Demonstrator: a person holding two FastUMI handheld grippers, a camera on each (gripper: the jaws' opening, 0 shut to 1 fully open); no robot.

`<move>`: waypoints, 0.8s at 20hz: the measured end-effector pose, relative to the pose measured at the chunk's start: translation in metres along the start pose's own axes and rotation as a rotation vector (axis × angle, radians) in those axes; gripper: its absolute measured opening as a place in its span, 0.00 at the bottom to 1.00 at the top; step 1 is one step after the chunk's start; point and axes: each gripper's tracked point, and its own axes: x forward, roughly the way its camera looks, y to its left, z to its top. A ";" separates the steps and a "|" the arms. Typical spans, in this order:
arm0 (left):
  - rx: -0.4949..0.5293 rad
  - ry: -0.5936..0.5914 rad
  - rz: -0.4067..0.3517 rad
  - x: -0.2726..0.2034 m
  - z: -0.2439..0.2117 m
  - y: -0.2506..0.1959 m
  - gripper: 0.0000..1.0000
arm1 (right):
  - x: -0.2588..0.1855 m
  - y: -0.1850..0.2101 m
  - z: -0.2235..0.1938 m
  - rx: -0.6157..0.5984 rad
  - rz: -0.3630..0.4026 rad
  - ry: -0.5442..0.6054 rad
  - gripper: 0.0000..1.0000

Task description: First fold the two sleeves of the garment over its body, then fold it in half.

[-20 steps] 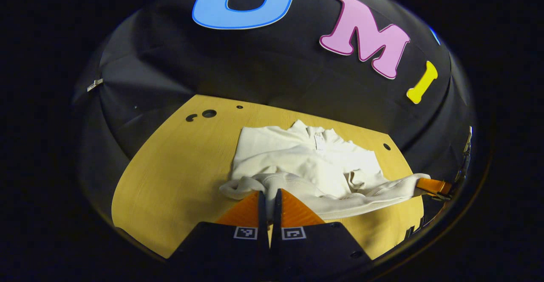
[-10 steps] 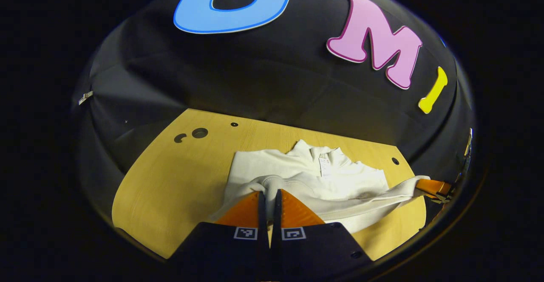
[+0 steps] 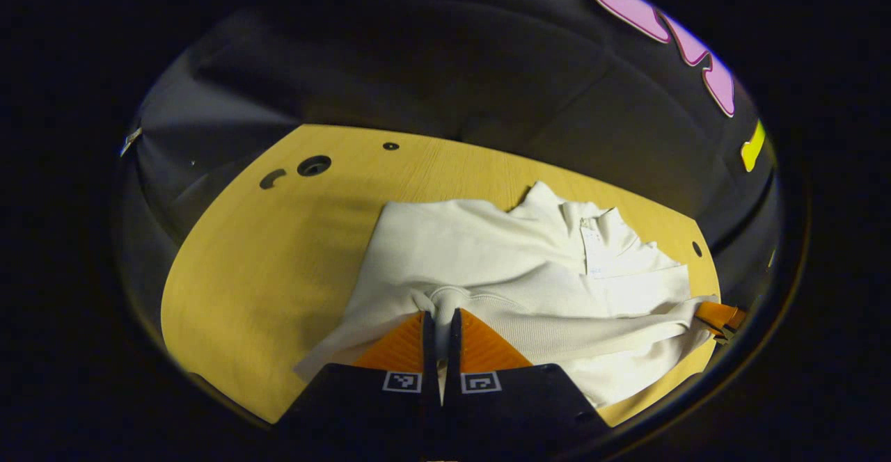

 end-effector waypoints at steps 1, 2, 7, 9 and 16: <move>0.009 0.007 0.008 0.004 -0.002 -0.002 0.06 | 0.005 -0.004 -0.011 -0.005 -0.010 0.042 0.05; 0.019 0.004 0.015 0.006 -0.002 -0.003 0.06 | 0.009 -0.007 -0.019 -0.003 -0.017 0.076 0.07; 0.037 -0.006 0.002 0.004 -0.005 -0.005 0.14 | 0.006 -0.007 -0.011 0.038 -0.004 0.083 0.20; 0.023 -0.004 0.003 0.001 -0.004 0.001 0.19 | -0.001 -0.007 -0.002 0.032 0.000 0.055 0.24; 0.049 -0.014 0.046 -0.029 0.002 0.008 0.59 | -0.034 -0.009 0.019 0.033 0.015 0.003 0.57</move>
